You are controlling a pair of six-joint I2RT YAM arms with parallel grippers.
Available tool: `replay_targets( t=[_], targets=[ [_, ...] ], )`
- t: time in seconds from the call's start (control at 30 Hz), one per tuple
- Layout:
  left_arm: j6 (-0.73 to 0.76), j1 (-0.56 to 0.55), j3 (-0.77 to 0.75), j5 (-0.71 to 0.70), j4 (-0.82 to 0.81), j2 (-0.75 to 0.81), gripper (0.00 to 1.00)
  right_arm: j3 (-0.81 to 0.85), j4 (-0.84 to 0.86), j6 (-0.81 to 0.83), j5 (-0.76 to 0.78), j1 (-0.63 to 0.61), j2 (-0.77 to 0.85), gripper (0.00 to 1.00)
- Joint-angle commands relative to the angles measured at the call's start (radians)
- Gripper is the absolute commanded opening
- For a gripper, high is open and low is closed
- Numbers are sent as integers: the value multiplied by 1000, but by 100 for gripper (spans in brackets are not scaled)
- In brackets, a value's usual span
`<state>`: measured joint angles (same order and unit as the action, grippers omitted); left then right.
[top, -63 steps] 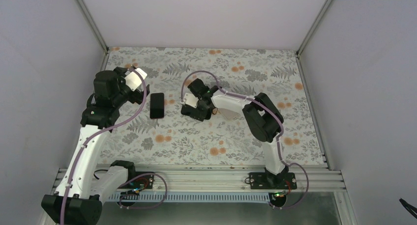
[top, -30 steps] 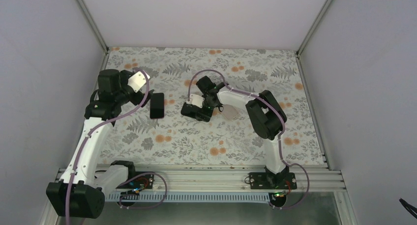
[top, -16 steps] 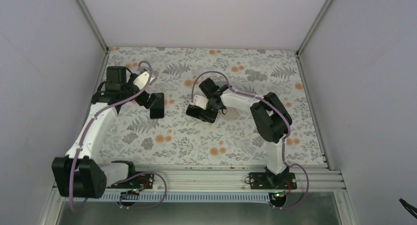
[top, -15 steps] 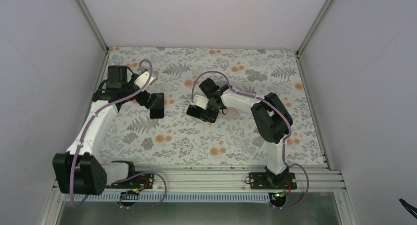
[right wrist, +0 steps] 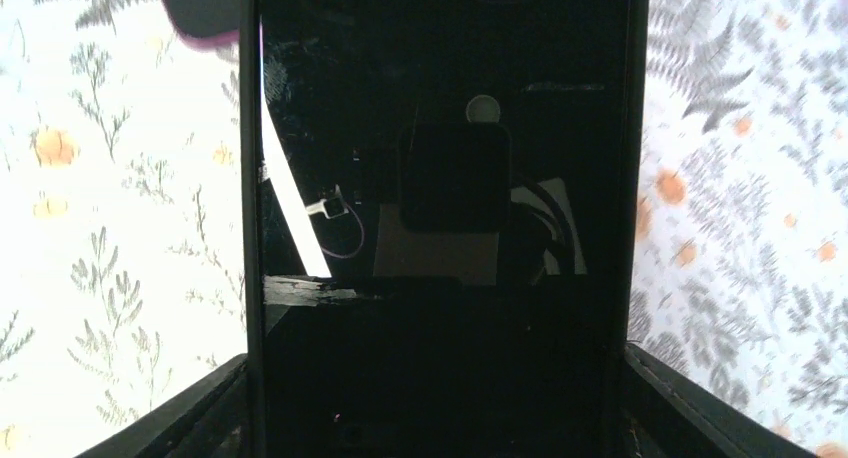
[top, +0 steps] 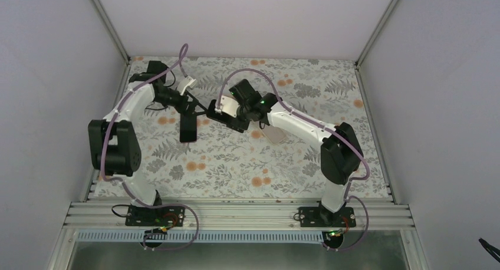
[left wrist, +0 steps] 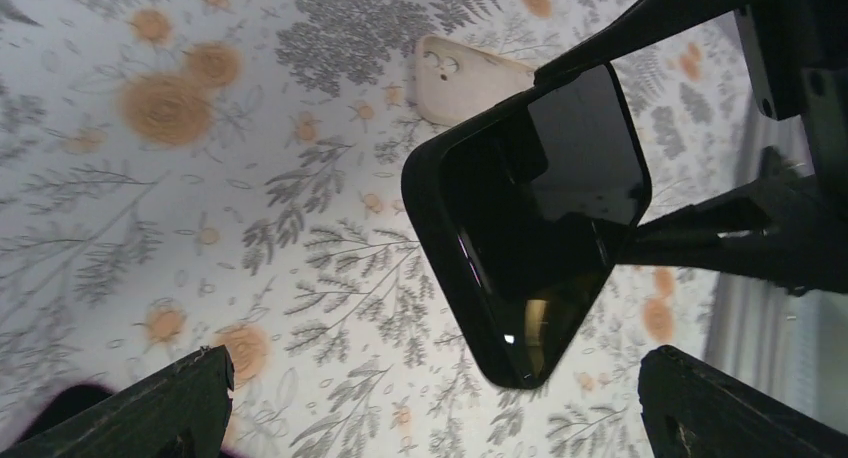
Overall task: Take the phone out of the phone case
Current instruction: Pick up the phone at the center of the board.
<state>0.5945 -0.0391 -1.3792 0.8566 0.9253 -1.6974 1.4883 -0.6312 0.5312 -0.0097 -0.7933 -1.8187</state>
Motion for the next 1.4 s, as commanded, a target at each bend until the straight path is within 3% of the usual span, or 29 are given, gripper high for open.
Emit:
replay_targets(
  t=[0.0, 0.3, 0.47, 0.57, 0.77, 0.83, 0.93, 1.03, 1.2, 1.37],
  targets=[
    [11, 5, -95, 153, 140, -84, 100, 97, 18, 9, 34, -24, -27, 63],
    [16, 2, -191, 297, 238, -195, 98, 193, 33, 23, 62, -69, -92, 64],
    [136, -1, -223, 351, 371, -233, 82, 226, 71, 13, 92, -76, -103, 64],
    [181, -1, -229, 372, 431, -259, 69, 236, 72, 13, 91, -76, -98, 64],
    [188, 0, -244, 378, 432, -258, 22, 236, 64, 21, 81, -78, -89, 65],
    [191, 0, -256, 390, 432, -253, 13, 238, 52, 22, 66, -79, -89, 67],
    [211, 1, -268, 398, 432, -232, 3, 235, 17, 28, 25, -80, -82, 83],
    [261, 0, -265, 388, 432, -168, 2, 221, -41, 45, -43, -69, -63, 98],
    [423, 0, -245, 271, 432, -17, 2, 222, -223, 105, -321, 51, -33, 100],
    [462, -5, -273, 131, 431, 108, 2, 273, -446, 213, -568, 176, -64, 100]
  ],
)
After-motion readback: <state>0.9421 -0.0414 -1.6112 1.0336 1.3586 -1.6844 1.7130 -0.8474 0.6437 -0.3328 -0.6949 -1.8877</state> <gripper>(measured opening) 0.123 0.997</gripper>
